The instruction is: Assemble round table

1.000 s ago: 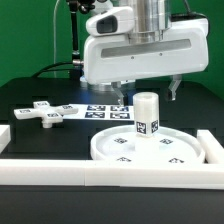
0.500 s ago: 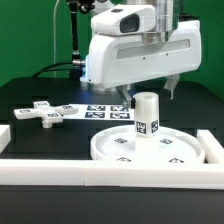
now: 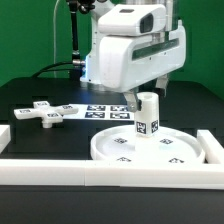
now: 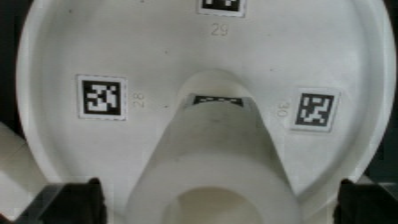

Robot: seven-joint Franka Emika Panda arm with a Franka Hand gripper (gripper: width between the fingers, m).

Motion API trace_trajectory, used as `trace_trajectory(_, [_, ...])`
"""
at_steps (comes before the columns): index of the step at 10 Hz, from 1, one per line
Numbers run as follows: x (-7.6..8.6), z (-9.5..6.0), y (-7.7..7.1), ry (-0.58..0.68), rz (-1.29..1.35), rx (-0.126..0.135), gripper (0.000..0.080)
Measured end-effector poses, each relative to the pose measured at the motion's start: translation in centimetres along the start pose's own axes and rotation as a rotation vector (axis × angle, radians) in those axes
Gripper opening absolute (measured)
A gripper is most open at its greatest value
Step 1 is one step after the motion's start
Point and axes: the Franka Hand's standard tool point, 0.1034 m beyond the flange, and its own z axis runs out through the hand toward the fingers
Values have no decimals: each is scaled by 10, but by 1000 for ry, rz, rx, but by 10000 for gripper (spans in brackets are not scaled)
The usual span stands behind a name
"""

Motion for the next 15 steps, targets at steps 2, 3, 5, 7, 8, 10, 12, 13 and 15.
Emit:
trace_trajectory(2, [-2,1,1,-17,-183,-7,649])
trace_trajectory(3, [-2,1,1,-21,-242,-9,649])
trace_trajectory(5, [-4,1,2,-38,-348,-14,649])
trace_trajectory(7, [-6,1,3,-58,-479,-17,649])
trace_trajectory(8, [-6,1,3,-65,-523,-18,649])
trace_trajectory(10, [-7,2,3,-88,-634,-21,649])
trace_trajectory(12, [-6,3,2,-89,-623,-20,524])
trace_trajectory(13, [-6,3,2,-90,-623,-19,524])
trace_trajectory(15, [-7,3,3,-90,-621,-19,407])
